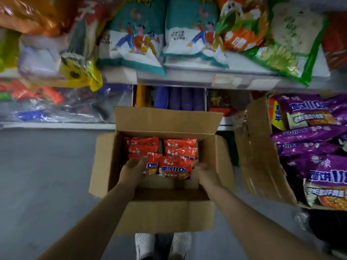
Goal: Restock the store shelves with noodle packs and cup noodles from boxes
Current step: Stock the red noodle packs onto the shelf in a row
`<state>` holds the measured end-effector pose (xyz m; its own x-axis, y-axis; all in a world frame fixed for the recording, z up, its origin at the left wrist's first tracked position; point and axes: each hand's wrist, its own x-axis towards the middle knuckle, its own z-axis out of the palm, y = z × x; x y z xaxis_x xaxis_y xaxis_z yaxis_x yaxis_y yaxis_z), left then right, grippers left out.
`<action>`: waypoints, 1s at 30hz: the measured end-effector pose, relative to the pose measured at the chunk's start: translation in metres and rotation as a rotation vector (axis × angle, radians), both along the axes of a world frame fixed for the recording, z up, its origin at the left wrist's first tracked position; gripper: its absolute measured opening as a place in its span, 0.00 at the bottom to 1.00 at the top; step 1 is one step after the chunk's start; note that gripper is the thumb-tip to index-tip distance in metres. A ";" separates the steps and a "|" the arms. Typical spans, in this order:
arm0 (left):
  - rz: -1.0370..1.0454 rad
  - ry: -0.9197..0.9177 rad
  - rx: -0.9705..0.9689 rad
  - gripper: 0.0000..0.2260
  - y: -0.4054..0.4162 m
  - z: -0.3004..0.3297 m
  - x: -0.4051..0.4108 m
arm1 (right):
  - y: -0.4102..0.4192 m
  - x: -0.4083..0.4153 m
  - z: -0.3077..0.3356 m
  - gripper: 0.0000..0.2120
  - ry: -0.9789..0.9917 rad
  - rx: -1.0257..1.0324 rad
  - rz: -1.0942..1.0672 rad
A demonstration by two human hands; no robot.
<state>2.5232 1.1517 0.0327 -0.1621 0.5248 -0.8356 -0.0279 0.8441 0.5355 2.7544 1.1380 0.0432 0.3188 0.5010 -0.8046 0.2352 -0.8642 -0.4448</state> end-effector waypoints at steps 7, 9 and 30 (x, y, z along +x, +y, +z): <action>0.025 0.085 -0.064 0.14 -0.007 -0.120 -0.019 | -0.002 0.002 -0.133 0.16 0.046 -0.035 -0.049; 0.000 0.120 -0.056 0.15 -0.005 -0.152 -0.025 | 0.002 0.001 -0.167 0.17 0.066 -0.029 -0.106; -0.071 0.290 -0.031 0.35 -0.001 -0.287 -0.046 | -0.007 0.024 -0.302 0.25 0.164 -0.226 -0.248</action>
<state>2.4776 1.1504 -0.2546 -0.3599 0.5187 -0.7755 0.1823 0.8543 0.4868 2.7783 1.1310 -0.2587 0.2657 0.2288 -0.9365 -0.0524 -0.9666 -0.2510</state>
